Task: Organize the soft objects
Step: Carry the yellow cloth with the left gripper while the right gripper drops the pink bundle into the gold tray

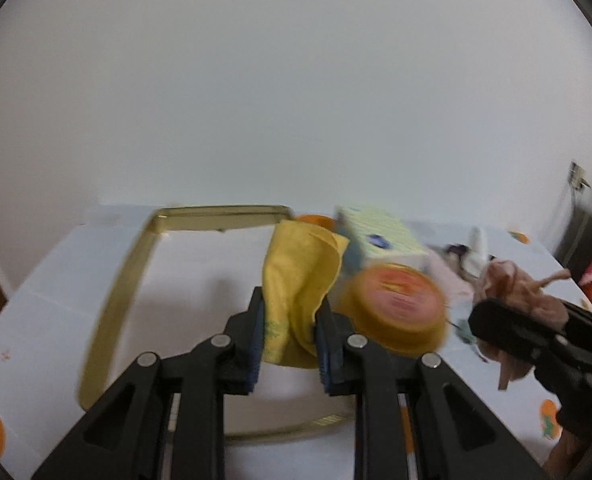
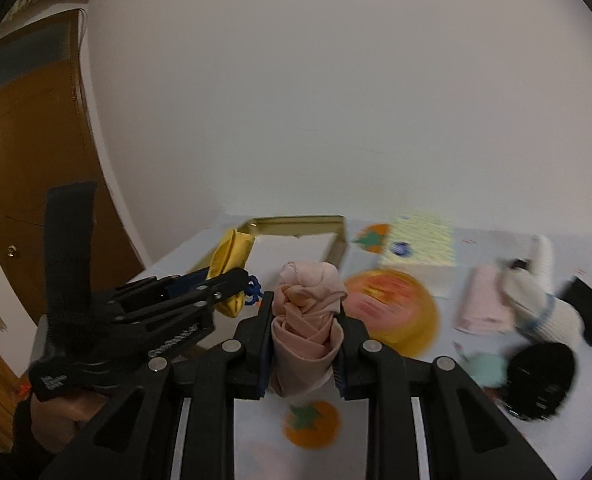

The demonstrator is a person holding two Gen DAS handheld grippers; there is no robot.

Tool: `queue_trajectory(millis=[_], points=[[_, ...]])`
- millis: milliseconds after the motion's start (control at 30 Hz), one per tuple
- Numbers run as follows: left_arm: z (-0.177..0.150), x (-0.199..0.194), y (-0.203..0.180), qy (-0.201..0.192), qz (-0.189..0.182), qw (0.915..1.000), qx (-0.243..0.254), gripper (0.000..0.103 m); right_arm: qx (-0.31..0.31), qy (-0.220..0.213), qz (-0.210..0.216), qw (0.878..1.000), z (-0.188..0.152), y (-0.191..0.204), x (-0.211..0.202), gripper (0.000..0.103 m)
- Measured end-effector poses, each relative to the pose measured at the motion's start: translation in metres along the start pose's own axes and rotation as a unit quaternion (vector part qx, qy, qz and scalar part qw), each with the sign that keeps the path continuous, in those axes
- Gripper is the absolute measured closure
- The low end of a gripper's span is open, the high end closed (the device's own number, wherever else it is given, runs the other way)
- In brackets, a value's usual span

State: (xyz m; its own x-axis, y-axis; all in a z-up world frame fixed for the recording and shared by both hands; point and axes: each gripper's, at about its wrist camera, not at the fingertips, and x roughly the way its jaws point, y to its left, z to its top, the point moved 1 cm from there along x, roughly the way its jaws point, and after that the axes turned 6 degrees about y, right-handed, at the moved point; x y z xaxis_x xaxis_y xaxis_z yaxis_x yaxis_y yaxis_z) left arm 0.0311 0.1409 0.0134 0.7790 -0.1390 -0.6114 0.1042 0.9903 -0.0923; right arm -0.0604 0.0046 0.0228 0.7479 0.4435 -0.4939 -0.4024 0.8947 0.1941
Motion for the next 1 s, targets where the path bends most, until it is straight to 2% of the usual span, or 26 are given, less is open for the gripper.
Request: queue_trajectory(millis=[167, 267, 467, 667, 1000], points=[[0.009, 0.007, 0.028, -0.011, 0.058, 0.9983, -0.001, 0.083, -0.005, -0.012, 0.012, 1.0, 0.013, 0.021, 0.025, 0.076], [0.012, 0.014, 0.043, -0.009, 0.077, 0.9969, -0.014, 0.083, -0.008, -0.022, 0.012, 1.0, 0.019, 0.034, 0.038, 0.076], [0.015, 0.036, 0.064, 0.005, 0.101, 0.9942, -0.035, 0.083, -0.016, -0.022, -0.003, 1.0, 0.02, 0.05, 0.076, 0.076], [0.008, 0.052, 0.068, 0.022, 0.128, 0.991, -0.034, 0.083, -0.009, 0.0, -0.009, 1.0, 0.02, 0.041, 0.112, 0.076], [0.001, 0.057, 0.075, 0.038, 0.145, 0.9879, -0.04, 0.083, -0.006, 0.038, -0.022, 0.999, 0.015, 0.029, 0.141, 0.076]])
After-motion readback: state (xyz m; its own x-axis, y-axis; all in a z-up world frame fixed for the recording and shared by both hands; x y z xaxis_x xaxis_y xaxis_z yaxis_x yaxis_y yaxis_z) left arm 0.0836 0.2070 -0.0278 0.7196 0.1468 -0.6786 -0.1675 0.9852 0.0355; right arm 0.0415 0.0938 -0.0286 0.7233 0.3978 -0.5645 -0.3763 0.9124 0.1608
